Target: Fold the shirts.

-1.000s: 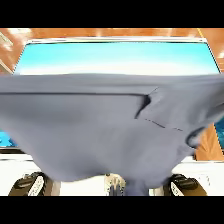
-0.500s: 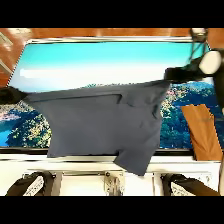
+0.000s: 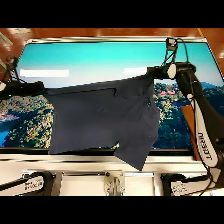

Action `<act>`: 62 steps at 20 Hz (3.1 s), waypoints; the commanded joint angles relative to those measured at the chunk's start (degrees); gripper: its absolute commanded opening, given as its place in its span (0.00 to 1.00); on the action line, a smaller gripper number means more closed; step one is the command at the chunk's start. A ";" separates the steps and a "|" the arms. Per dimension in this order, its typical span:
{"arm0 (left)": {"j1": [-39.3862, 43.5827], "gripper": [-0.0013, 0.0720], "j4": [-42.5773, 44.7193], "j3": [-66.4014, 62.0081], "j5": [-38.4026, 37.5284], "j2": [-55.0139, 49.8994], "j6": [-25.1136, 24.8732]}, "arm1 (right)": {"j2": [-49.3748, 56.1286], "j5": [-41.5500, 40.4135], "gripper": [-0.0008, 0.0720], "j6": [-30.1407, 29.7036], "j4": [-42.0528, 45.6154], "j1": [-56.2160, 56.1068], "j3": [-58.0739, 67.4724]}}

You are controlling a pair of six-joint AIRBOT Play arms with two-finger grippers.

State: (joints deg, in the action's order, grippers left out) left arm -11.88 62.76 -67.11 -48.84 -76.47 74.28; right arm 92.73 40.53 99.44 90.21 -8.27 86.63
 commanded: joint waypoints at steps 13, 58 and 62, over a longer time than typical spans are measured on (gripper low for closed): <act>-0.11 0.08 6.71 0.74 -20.59 -8.39 5.77 | 3.17 36.39 0.09 -2.01 -1.27 -0.02 -0.76; -25.90 0.75 4.74 29.73 -33.94 6.64 -6.10 | -14.97 42.66 0.71 -20.44 -17.70 33.44 -24.39; -25.94 0.75 4.76 34.58 -30.18 6.47 -6.14 | -14.97 42.82 0.71 -20.41 -17.73 33.44 -24.39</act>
State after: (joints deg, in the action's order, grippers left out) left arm -37.23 66.85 -34.48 -80.47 -69.93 68.29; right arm 77.80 83.42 79.02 72.51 25.15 62.26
